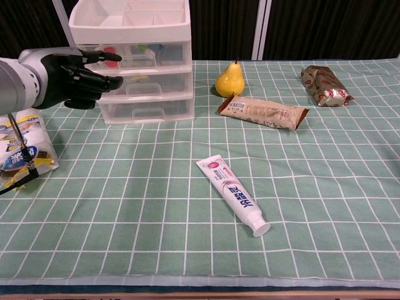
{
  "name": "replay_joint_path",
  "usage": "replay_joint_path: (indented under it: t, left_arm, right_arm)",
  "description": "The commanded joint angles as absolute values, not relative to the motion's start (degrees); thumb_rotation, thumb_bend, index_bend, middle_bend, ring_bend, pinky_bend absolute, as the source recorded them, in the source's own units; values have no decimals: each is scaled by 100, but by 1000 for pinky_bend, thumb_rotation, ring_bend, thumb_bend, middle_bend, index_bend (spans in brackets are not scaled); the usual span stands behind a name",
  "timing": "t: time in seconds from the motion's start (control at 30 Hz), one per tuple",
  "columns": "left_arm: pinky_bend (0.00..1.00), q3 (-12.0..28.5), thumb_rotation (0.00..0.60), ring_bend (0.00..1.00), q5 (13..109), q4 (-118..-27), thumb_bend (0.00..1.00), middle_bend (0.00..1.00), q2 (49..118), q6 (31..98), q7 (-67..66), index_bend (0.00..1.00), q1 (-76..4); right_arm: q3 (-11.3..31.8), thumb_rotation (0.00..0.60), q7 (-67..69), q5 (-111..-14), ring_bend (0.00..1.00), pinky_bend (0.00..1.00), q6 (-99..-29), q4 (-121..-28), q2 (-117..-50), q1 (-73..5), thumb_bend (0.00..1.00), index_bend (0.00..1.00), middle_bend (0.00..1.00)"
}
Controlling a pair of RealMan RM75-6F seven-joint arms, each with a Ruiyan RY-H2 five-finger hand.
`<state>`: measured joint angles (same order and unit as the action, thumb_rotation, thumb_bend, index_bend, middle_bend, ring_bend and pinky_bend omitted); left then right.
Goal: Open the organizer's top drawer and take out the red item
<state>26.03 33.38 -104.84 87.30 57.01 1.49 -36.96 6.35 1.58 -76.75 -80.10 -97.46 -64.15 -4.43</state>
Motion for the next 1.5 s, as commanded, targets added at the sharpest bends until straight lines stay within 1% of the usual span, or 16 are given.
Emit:
replay_joint_path:
  t: [0.03,0.23,0.47,0.7,0.83,1.5]
  left_arm:
    - [1000,2651,600,1000,3213,-10309,479,1000,8888,5699,167,69,-3841]
    - [1000,2682,600,1000,3061,-10012,480,1000,9120,5716,185,69,-4007]
    - [1000,2773,600,1000,2852,-9728,480,1000,9331,5571,229,69,-4220]
    - [1000,2852,600,1000,2826,-9468,483,1000,9536,5551,286,69,-4384]
    - [1000,2880,600,1000,2888,-9384,483,1000,9599,5587,335,69,-4411]
    - [1000,2966,600,1000,2767,-8999,483,1000,9807,5319,443,76,-4660]
  right_arm:
    - [645,600,181,-7648,0,229,-7989,-9755,-6405,-448,66,0,0]
    - [648,600,218,-7611,0,229,-7938,-9782,-6384,-459,66,0,0]
    - [653,600,257,-7581,0,229,-7910,-9806,-6368,-464,65,0,0]
    - [661,600,280,-7550,0,229,-7882,-9806,-6357,-472,66,0,0]
    - [663,600,296,-7535,0,229,-7868,-9812,-6355,-475,66,0,0]
    - [662,600,350,-7487,0,229,-7820,-9859,-6336,-481,66,0,0]
